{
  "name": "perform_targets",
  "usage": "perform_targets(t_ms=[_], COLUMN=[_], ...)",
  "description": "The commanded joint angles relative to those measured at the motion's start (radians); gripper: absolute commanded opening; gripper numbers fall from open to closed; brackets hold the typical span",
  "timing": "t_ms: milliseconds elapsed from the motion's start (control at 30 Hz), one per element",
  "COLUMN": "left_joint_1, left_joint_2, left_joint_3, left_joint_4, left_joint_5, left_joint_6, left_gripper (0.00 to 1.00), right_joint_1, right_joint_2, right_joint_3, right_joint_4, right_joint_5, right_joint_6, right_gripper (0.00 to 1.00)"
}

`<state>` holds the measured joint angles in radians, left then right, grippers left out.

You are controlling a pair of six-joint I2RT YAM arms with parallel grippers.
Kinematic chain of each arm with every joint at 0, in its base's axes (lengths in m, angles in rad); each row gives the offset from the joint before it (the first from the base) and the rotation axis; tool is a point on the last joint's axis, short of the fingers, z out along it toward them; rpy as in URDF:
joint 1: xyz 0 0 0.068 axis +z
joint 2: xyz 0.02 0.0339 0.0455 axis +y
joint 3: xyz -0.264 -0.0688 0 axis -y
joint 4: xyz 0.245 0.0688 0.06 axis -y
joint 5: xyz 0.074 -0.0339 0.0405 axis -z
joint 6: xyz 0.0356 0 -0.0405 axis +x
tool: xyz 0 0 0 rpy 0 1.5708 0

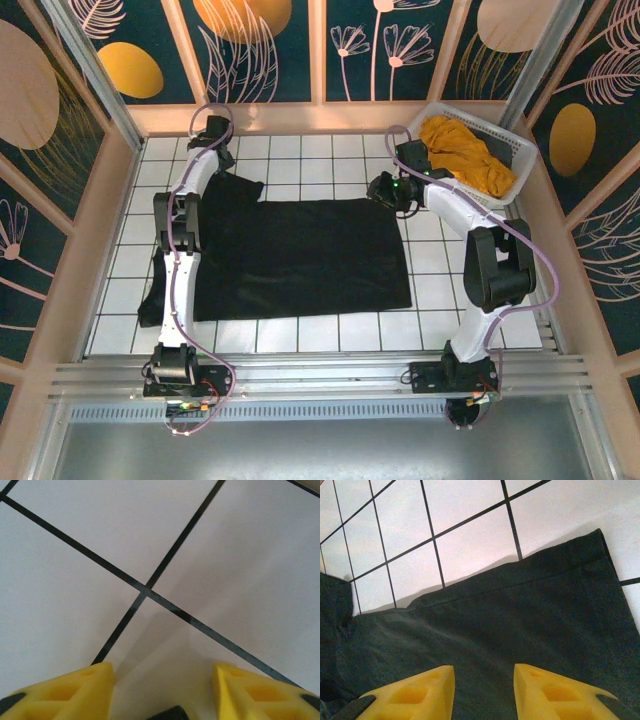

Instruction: Fold and stack the t-shirts

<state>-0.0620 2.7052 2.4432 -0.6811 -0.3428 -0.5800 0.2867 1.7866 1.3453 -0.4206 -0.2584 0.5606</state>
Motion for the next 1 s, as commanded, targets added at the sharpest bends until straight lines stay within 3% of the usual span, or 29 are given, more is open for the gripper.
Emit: perform_targets(t_ms=[0, 233, 367, 467, 967], left_joint_1=[-0.035, -0.071, -0.071, -0.071, -0.070], left_joint_2=[0.030, -0.009, -0.143, -0.240, -0.464], left_joint_3=[-0.045, -0.048, -0.139, -0.214, -0.413], left_joint_4=[-0.152, -0.181, -0.158, -0.115, -0.083], left_joint_5=[0.038, 0.014, -0.016, -0.020, 0.068], left_joint_6=[0.035, 0.000, -0.024, -0.024, -0.025], left_gripper=[0.51, 0.00, 0.00, 0.00, 0.00], right_joint_1=[-0.007, -0.006, -0.008, -0.008, -0.009], right_joint_2=[-0.010, 0.095, 0.158, 0.208, 0.446], right_joint_3=[-0.006, 0.044, 0.071, 0.087, 0.327], right_joint_4=[0.022, -0.028, 0.000, 0.062, -0.048], right_joint_5=[0.020, 0.268, 0.391, 0.400, 0.446], right_joint_6=[0.029, 0.147, 0.173, 0.147, 0.041], right_gripper=[0.37, 0.39, 0.41, 0.41, 0.40])
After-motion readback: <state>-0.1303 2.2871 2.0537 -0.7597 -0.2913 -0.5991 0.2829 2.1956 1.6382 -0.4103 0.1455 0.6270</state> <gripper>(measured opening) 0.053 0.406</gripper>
